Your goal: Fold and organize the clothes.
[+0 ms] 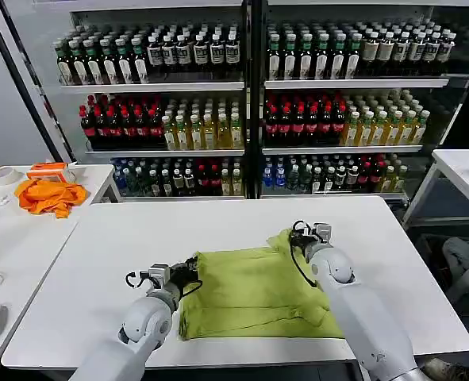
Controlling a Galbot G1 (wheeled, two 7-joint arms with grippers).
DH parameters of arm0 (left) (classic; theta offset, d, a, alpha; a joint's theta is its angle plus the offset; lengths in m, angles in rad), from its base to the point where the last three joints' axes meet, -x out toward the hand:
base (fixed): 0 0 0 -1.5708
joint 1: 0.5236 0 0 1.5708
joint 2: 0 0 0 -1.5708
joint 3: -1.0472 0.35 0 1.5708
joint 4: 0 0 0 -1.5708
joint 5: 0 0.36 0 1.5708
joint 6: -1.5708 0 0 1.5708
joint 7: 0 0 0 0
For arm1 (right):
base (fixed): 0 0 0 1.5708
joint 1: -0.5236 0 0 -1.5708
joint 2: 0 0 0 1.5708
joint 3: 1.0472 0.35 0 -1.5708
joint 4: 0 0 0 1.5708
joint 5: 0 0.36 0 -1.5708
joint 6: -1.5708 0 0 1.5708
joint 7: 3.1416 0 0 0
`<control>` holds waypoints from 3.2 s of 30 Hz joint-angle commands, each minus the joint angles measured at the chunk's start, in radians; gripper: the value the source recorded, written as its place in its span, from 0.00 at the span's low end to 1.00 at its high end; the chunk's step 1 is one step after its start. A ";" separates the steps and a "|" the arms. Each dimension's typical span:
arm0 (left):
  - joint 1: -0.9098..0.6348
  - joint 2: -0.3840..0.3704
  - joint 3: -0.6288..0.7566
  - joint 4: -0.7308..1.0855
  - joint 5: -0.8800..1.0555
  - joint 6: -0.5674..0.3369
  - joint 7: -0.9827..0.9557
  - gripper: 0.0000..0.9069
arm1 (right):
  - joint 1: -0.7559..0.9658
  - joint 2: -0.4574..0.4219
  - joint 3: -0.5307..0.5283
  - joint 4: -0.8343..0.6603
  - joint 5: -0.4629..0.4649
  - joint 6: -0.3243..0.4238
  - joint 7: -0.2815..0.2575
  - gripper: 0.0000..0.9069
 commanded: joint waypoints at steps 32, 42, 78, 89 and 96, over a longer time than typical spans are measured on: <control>0.403 0.169 -0.080 -0.393 -0.013 -0.129 0.042 0.04 | -0.809 -0.149 0.455 0.849 -0.073 0.012 -0.011 0.00; 0.421 0.171 -0.071 -0.346 0.049 -0.106 0.047 0.04 | -0.926 -0.113 0.486 0.845 -0.142 -0.002 -0.009 0.00; 0.513 -0.205 -0.048 -0.268 0.410 -0.106 -0.165 1.00 | -1.051 0.023 0.514 0.950 -0.348 0.012 -0.026 1.00; 0.529 -0.246 -0.047 -0.251 0.359 -0.152 -0.167 0.03 | -1.050 0.030 0.511 0.951 -0.350 0.016 -0.021 1.00; 0.538 -0.255 -0.051 -0.259 0.294 -0.200 -0.144 0.02 | -1.056 0.037 0.511 0.960 -0.350 0.017 -0.017 1.00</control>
